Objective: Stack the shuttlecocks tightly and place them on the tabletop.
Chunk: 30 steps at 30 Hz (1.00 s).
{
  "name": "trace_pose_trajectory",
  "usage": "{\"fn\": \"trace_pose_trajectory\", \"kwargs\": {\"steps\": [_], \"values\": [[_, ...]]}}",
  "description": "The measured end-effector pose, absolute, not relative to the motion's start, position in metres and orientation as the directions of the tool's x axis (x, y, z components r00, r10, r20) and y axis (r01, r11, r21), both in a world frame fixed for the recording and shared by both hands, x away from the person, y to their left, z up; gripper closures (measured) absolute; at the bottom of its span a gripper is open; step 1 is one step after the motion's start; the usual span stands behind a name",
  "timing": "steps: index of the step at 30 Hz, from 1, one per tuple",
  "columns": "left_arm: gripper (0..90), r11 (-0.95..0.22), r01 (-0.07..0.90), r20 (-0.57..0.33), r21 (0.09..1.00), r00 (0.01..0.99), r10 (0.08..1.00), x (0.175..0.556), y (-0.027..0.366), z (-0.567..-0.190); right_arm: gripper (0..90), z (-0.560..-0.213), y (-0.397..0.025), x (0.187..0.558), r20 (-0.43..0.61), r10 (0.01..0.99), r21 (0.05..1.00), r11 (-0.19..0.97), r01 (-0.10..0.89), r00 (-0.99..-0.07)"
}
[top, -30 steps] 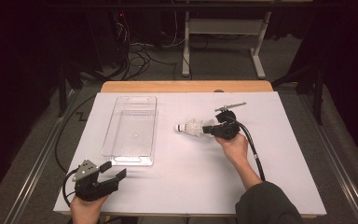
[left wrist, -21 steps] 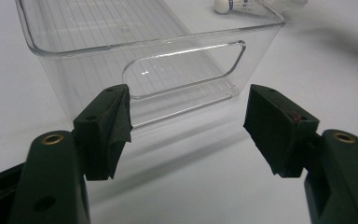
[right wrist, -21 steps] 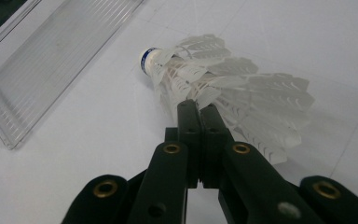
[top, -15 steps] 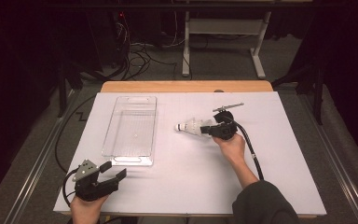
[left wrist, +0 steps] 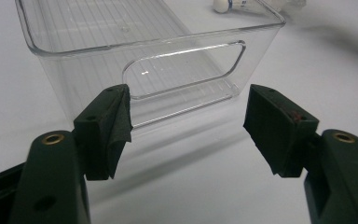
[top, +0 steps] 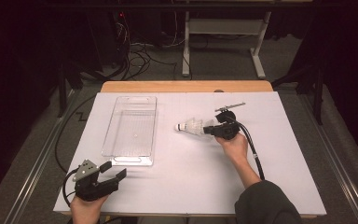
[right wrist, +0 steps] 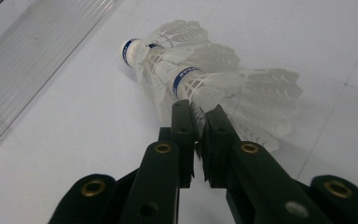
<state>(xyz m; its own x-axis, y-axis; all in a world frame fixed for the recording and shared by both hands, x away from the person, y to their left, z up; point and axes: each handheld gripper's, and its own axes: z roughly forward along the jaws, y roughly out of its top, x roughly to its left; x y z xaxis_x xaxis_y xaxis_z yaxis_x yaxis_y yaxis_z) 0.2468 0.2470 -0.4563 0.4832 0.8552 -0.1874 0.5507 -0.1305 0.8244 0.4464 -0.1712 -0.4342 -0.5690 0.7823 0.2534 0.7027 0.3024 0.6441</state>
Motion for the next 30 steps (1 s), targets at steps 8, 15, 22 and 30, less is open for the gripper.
{"fn": "trace_pose_trajectory", "kwargs": {"steps": [8, 15, 22, 30], "values": [[32.5, -0.131, 0.551, -0.187, 0.824, 0.483, 0.856, 0.2467, 0.2472, -0.4562, 71.3, -0.4338, -0.1752, 0.4466, 0.247, 0.801, 0.632, 0.294, 0.717, -0.546], [32.5, -0.131, 0.55, -0.187, 0.825, 0.483, 0.856, 0.2464, 0.2473, -0.4561, 70.4, -0.4312, -0.1776, 0.4437, 0.242, 0.805, 0.62, 0.301, 0.725, -0.542], [32.5, -0.131, 0.551, -0.187, 0.824, 0.483, 0.856, 0.2467, 0.2472, -0.4562, 85.0, -0.4299, -0.1783, 0.4414, 0.234, 0.8, 0.615, 0.318, 0.721, -0.552], [32.5, -0.131, 0.552, -0.187, 0.824, 0.482, 0.856, 0.2472, 0.2476, -0.4564, 90.0, -0.4313, -0.173, 0.4432, 0.227, 0.789, 0.623, 0.333, 0.708, -0.571]]}}
